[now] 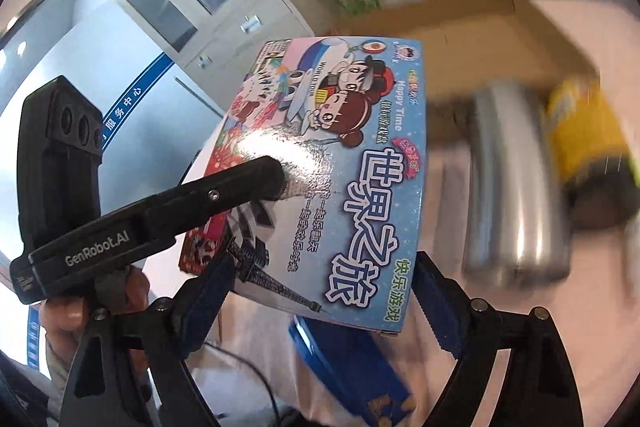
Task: Organize rigid objects
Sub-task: 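Carry the board game into the box with the right tool and release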
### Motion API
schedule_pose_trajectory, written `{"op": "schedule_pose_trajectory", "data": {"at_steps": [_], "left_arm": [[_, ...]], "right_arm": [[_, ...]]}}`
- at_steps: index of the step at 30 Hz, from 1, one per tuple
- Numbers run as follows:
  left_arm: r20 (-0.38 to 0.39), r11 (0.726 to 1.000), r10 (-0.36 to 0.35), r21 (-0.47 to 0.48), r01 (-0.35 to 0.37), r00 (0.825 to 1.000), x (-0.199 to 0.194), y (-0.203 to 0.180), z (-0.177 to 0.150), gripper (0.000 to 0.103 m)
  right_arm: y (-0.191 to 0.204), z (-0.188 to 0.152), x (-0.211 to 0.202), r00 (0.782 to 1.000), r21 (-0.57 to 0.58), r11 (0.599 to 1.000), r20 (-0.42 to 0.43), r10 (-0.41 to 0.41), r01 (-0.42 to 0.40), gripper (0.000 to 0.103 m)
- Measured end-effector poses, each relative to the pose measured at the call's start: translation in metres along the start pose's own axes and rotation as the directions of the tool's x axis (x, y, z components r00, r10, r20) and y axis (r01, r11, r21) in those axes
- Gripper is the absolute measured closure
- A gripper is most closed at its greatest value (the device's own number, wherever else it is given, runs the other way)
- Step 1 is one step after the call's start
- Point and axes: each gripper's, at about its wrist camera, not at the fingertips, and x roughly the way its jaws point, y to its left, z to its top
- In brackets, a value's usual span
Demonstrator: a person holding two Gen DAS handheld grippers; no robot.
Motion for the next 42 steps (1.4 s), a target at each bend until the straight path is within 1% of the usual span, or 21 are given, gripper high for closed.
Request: {"op": "schedule_pose_trajectory", "data": {"at_steps": [4,6,8,12,15,20,24,26,27,28,29,32,33,35,36,37,38,39,40,41,42], "left_arm": [[0.037,1.000,-0.012,0.019,0.012,0.999,0.009,0.006,0.042,0.049],[0.045,1.000,-0.016,0.009,0.016,0.999,0.018,0.012,0.064,0.049],[0.043,1.000,-0.020,0.005,0.020,0.999,0.032,0.019,0.084,0.049],[-0.003,1.000,-0.013,-0.021,0.013,1.000,0.069,0.034,0.114,0.049],[-0.043,0.999,-0.007,-0.047,0.005,0.999,0.093,0.048,0.121,0.049],[-0.133,0.996,-0.006,-0.091,-0.006,0.991,0.137,0.073,0.121,0.049],[-0.215,0.994,0.005,-0.105,-0.028,0.977,0.160,0.086,0.107,0.048],[-0.233,0.995,0.014,-0.092,-0.036,0.972,0.163,0.087,0.101,0.048],[-0.237,0.996,0.031,-0.072,-0.050,0.971,0.161,0.086,0.099,0.049],[-0.243,0.996,0.045,-0.058,-0.061,0.969,0.159,0.085,0.098,0.052],[-0.243,0.996,0.072,-0.038,-0.083,0.967,0.155,0.085,0.096,0.052],[-0.201,0.993,0.101,-0.033,-0.110,0.974,0.136,0.091,0.090,0.050],[-0.190,0.992,0.109,-0.036,-0.118,0.976,0.130,0.093,0.087,0.050],[-0.160,0.991,0.116,-0.043,-0.125,0.980,0.115,0.097,0.083,0.050],[-0.139,0.991,0.123,-0.034,-0.129,0.983,0.108,0.097,0.083,0.050],[-0.099,0.990,0.138,-0.017,-0.140,0.986,0.096,0.094,0.081,0.050],[-0.068,0.989,0.146,-0.005,-0.147,0.987,0.088,0.092,0.079,0.050],[-0.025,0.988,0.156,0.008,-0.156,0.987,0.077,0.089,0.079,0.050],[0.032,0.983,0.180,0.019,-0.180,0.983,0.063,0.084,0.076,0.045],[0.074,0.977,0.212,0.016,-0.214,0.974,0.053,0.081,0.074,0.027],[0.123,0.967,0.252,0.001,-0.254,0.960,0.041,0.078,0.070,0.016]], "right_arm": [[0.006,0.046,-0.004,1.000,-0.038,0.999,0.029,-0.012,0.013,0.016],[0.006,0.077,0.004,1.000,-0.044,0.999,0.023,-0.006,0.007,0.016],[0.010,0.106,0.023,1.000,-0.052,0.998,0.012,-0.021,0.021,0.016],[-0.006,0.159,0.057,0.999,-0.016,1.000,-0.035,-0.020,0.020,0.016],[-0.025,0.184,0.088,0.995,0.020,1.000,-0.094,-0.019,0.021,0.016],[-0.056,0.198,0.134,0.981,0.074,0.997,-0.192,-0.021,0.036,0.016],[-0.076,0.192,0.162,0.965,0.130,0.991,-0.262,-0.007,0.042,0.016],[-0.080,0.189,0.170,0.956,0.140,0.989,-0.294,-0.013,0.056,0.016],[-0.079,0.191,0.174,0.950,0.134,0.989,-0.311,-0.026,0.071,0.016],[-0.078,0.192,0.174,0.945,0.111,0.990,-0.324,-0.044,0.084,0.017],[-0.079,0.191,0.172,0.942,0.091,0.993,-0.333,-0.046,0.081,0.018],[-0.074,0.195,0.172,0.938,0.071,0.995,-0.345,-0.042,0.070,0.019],[-0.079,0.201,0.174,0.939,0.078,0.993,-0.340,-0.054,0.086,0.019],[-0.085,0.196,0.183,0.935,0.095,0.989,-0.347,-0.076,0.116,0.019],[-0.093,0.198,0.193,0.926,0.118,0.982,-0.365,-0.094,0.146,0.025],[-0.093,0.193,0.198,0.919,0.124,0.978,-0.379,-0.110,0.168,0.029],[-0.094,0.191,0.207,0.910,0.121,0.977,-0.398,-0.114,0.175,0.040],[-0.095,0.188,0.209,0.907,0.112,0.978,-0.404,-0.117,0.176,0.042],[-0.090,0.187,0.209,0.910,0.087,0.978,-0.390,-0.140,0.188,0.042],[-0.084,0.187,0.201,0.919,0.057,0.980,-0.362,-0.156,0.188,0.041],[-0.080,0.186,0.194,0.926,0.035,0.983,-0.341,-0.160,0.182,0.042]]}}
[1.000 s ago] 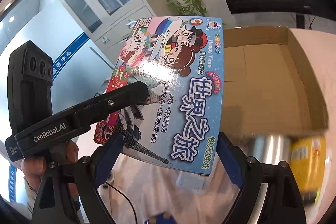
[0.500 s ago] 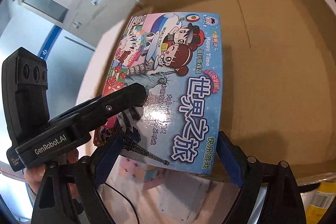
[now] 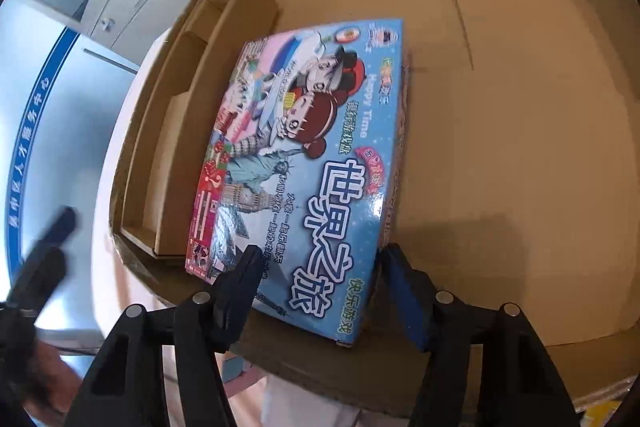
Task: Organize rigid objects
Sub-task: 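Carry the board game into the box with the right tool and release, then grasp the silver metal can with the left tool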
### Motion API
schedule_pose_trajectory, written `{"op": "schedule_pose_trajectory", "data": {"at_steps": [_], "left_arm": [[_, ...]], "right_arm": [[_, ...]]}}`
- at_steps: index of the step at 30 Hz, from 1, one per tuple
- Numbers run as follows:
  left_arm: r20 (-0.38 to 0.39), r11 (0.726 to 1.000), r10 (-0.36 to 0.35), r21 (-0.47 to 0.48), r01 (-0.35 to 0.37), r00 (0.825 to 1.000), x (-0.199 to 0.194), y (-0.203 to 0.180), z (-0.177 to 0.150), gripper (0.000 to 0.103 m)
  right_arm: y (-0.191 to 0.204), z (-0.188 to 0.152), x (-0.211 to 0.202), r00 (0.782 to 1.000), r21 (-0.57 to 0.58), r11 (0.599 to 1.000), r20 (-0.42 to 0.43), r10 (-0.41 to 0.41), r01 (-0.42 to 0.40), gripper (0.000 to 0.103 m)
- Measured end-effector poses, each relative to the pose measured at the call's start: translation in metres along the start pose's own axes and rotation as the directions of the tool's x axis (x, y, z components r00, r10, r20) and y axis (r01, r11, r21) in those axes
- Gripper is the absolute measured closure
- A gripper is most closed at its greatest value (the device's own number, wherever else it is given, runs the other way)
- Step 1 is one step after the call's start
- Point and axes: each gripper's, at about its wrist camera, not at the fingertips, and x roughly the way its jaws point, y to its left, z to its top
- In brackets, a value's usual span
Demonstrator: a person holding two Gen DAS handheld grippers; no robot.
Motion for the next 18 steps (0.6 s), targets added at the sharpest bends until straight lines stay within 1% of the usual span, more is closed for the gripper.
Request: {"op": "schedule_pose_trajectory", "data": {"at_steps": [1,2,3,4,5,6,7,8,9,10,12,13,14,15,16,17,18], "left_arm": [[0.036,1.000,0.024,-0.011,-0.023,0.999,-0.007,-0.001,0.000,0.012],[0.065,0.999,0.041,-0.021,-0.039,0.997,-0.018,-0.002,-0.003,0.012],[0.064,0.999,0.037,-0.024,-0.035,0.997,-0.024,-0.003,-0.007,0.011],[0.051,0.999,0.021,-0.025,-0.019,0.999,-0.028,-0.005,-0.010,0.011],[0.026,0.999,-0.011,-0.033,0.012,1.000,-0.031,-0.008,-0.016,0.011],[-0.006,0.997,-0.062,-0.048,0.062,0.998,-0.032,-0.011,-0.023,0.011],[-0.048,0.990,-0.127,-0.062,0.124,0.991,-0.030,-0.015,-0.030,0.011],[-0.087,0.983,-0.175,-0.074,0.169,0.981,-0.027,-0.018,-0.035,0.011],[-0.123,0.973,-0.223,-0.087,0.213,0.967,-0.024,-0.024,-0.041,0.011],[-0.153,0.958,-0.282,-0.099,0.269,0.947,-0.019,-0.032,-0.045,0.011],[-0.195,0.933,-0.358,-0.119,0.341,0.913,-0.011,-0.049,-0.053,0.012],[-0.218,0.920,-0.391,-0.128,0.371,0.894,-0.005,-0.058,-0.055,0.012],[-0.232,0.908,-0.418,-0.131,0.398,0.878,-0.002,-0.066,-0.059,0.012],[-0.248,0.895,-0.446,-0.140,0.424,0.860,0.005,-0.073,-0.060,0.012],[-0.276,0.885,-0.466,-0.158,0.438,0.841,0.015,-0.081,-0.063,0.012],[-0.303,0.878,-0.478,-0.171,0.446,0.824,0.021,-0.087,-0.067,0.013],[-0.329,0.873,-0.488,-0.182,0.453,0.808,0.029,-0.092,-0.067,0.013]], "right_arm": [[0.006,-0.011,-0.026,0.996,-0.054,0.998,0.083,-0.014,0.019,0.040],[0.008,-0.020,-0.039,0.991,-0.076,0.996,0.126,-0.032,0.042,0.022],[0.010,-0.035,-0.063,0.977,-0.104,0.991,0.205,-0.063,0.086,0.000],[0.007,-0.058,-0.098,0.947,-0.119,0.982,0.306,-0.101,0.143,0.001],[0.003,-0.070,-0.111,0.936,-0.117,0.980,0.333,-0.112,0.159,0.000],[-0.006,-0.087,-0.131,0.927,-0.104,0.980,0.356,-0.121,0.167,0.000],[-0.023,-0.109,-0.152,0.925,-0.077,0.985,0.363,-0.114,0.152,0.000],[-0.034,-0.121,-0.161,0.926,-0.066,0.987,0.360,-0.114,0.147,0.000],[-0.049,-0.138,-0.169,0.933,-0.036,0.986,0.332,-0.141,0.162,0.000],[-0.060,-0.152,-0.174,0.939,-0.020,0.985,0.306,-0.157,0.171,0.001],[-0.074,-0.167,-0.174,0.953,-0.011,0.989,0.269,-0.137,0.146,0.014],[-0.076,-0.175,-0.172,0.962,-0.017,0.992,0.247,-0.117,0.125,0.017],[-0.075,-0.181,-0.171,0.963,-0.026,0.992,0.243,-0.115,0.125,0.020],[-0.067,-0.183,-0.170,0.956,-0.044,0.989,0.266,-0.126,0.142,0.022],[-0.063,-0.186,-0.170,0.960,-0.055,0.993,0.264,-0.091,0.109,0.023],[-0.056,-0.191,-0.165,0.964,-0.060,0.995,0.262,-0.056,0.074,0.028],[-0.048,-0.191,-0.163,0.965,-0.069,0.996,0.261,-0.030,0.050,0.029]]}}
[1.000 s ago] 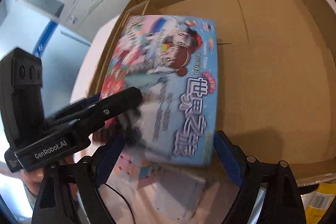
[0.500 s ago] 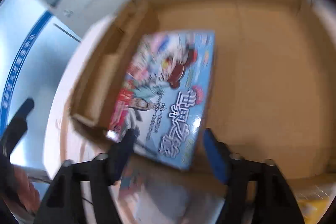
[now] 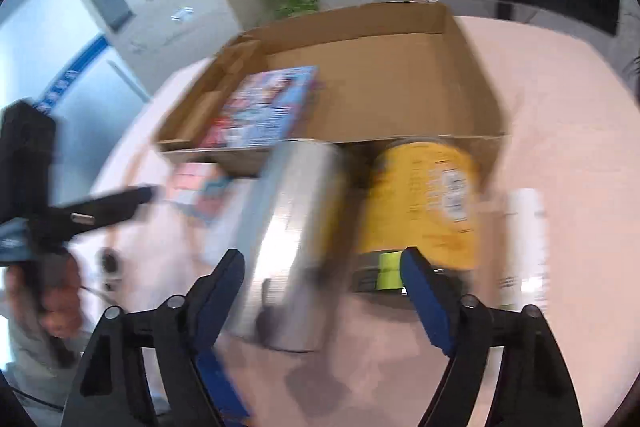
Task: Organize rigid objects
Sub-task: 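Grasp the silver metal can with the left tool, then place the silver can upright in the box beside the game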
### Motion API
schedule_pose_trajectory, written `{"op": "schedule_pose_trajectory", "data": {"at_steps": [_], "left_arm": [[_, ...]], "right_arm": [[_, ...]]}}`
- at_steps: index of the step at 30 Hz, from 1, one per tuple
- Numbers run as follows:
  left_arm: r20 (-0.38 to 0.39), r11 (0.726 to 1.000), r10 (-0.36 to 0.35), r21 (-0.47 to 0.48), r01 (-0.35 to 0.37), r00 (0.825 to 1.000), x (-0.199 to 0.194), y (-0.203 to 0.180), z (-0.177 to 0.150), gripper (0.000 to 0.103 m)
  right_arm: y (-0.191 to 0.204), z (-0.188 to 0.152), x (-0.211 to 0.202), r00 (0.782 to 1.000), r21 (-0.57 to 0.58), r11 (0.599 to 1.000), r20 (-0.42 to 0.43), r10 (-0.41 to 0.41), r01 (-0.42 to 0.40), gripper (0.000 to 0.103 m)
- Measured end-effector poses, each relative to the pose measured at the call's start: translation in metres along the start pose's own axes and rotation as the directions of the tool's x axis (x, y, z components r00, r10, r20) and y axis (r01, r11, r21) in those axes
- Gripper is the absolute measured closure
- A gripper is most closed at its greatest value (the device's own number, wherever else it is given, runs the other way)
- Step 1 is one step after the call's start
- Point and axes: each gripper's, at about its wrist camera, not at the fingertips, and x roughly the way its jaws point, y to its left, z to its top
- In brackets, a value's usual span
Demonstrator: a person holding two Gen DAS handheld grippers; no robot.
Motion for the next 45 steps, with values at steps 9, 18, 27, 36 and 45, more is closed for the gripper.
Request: {"op": "schedule_pose_trajectory", "data": {"at_steps": [9,18,27,36,45], "left_arm": [[-0.208,0.999,0.050,-0.011,-0.053,0.977,0.067,-0.007,0.005,0.026],[-0.106,0.995,0.095,0.045,-0.091,0.990,0.024,-0.029,-0.003,0.027],[0.150,0.989,0.072,0.119,-0.090,0.986,-0.043,-0.078,0.074,0.031],[0.065,0.988,0.135,0.065,-0.139,0.989,0.008,-0.035,0.147,0.032],[-0.142,0.993,0.090,-0.062,-0.099,0.986,0.082,0.036,0.137,0.048]], "right_arm": [[0.015,-0.014,0.049,0.991,0.108,0.994,-0.123,0.050,-0.037,0.028],[0.038,-0.024,0.028,0.999,0.045,0.999,-0.044,0.012,-0.010,0.028],[0.067,0.063,-0.047,0.973,-0.124,0.990,0.226,-0.039,0.068,0.034],[0.028,0.145,0.017,0.991,-0.033,0.999,0.136,0.014,-0.009,0.034],[-0.019,0.136,0.133,0.996,0.097,0.995,-0.084,0.005,0.004,0.034]]}}
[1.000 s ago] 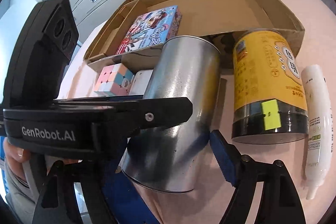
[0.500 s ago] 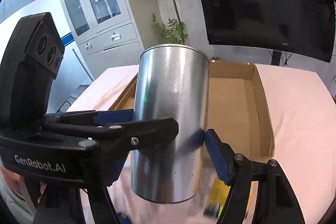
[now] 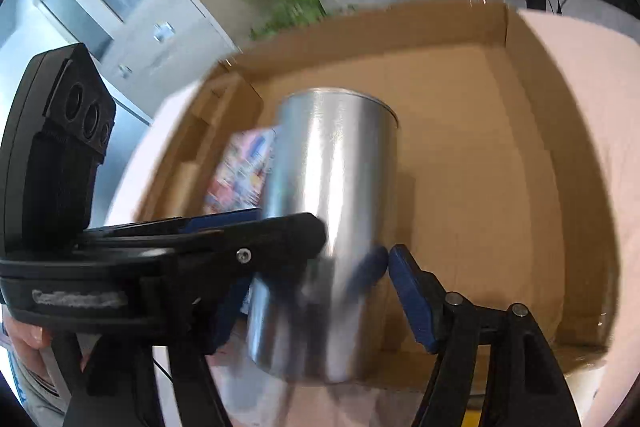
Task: Organize rigid objects
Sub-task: 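Place the silver can upright in the box beside the game, then grasp the yellow-labelled jar with the left tool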
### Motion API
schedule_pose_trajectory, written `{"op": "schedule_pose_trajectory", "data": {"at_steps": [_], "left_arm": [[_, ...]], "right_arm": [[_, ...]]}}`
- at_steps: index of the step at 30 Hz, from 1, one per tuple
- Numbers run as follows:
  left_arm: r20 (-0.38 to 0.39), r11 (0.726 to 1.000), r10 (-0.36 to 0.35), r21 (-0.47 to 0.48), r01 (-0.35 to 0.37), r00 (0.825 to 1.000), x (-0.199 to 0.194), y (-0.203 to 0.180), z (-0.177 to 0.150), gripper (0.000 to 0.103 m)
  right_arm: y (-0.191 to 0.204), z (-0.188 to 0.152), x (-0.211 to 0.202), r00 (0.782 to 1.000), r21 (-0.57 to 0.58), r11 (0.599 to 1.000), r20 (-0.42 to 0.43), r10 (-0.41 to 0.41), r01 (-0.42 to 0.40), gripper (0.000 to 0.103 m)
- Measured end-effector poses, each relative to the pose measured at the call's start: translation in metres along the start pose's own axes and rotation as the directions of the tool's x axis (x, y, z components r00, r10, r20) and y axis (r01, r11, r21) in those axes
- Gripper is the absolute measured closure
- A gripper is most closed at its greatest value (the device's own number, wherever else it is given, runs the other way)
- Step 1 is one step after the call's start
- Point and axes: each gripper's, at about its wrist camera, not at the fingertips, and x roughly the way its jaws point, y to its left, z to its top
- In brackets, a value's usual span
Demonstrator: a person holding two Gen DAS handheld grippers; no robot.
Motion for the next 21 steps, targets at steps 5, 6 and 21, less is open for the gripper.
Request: {"op": "schedule_pose_trajectory", "data": {"at_steps": [5,6,21], "left_arm": [[0.077,0.995,0.041,0.089,-0.048,0.996,-0.025,-0.005,-0.017,0.051],[0.115,0.993,0.057,0.100,-0.069,0.992,-0.036,-0.003,-0.024,0.051],[0.240,0.955,0.277,0.039,-0.294,0.931,-0.091,0.017,-0.105,0.043]], "right_arm": [[-0.004,0.002,0.009,0.999,-0.002,0.999,-0.031,0.034,-0.034,0.028],[-0.002,0.003,0.005,0.998,-0.021,0.998,-0.028,0.051,-0.051,0.028],[-0.048,-0.061,-0.103,0.982,-0.075,0.988,0.144,-0.120,0.132,0.033]]}}
